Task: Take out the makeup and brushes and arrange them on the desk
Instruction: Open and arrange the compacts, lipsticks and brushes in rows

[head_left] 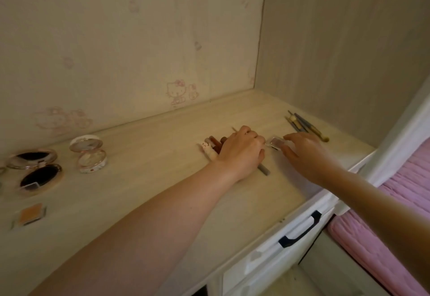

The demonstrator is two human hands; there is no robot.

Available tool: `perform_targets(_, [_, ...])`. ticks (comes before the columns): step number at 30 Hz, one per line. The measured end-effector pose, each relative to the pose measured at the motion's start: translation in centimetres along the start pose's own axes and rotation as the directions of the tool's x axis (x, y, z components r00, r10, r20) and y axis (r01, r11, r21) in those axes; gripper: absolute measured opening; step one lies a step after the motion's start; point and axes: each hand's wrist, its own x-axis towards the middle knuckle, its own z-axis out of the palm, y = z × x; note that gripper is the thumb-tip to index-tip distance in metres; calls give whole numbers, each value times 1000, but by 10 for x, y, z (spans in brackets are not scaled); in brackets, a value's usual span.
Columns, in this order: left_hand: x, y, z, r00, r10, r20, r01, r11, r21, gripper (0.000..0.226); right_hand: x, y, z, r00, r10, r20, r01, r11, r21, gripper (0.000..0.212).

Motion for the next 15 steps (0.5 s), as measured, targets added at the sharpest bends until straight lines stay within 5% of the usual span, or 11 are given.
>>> perform_targets(7, [47,6,10,984,-114,137,122,991,-50,34,23,13,13,986,154,70,-147,984,-106,48])
perform_targets(15, [56,11,19,982,-158,105,173,973,-153,28,20,16,16,980,199,22,-200,977,79,51])
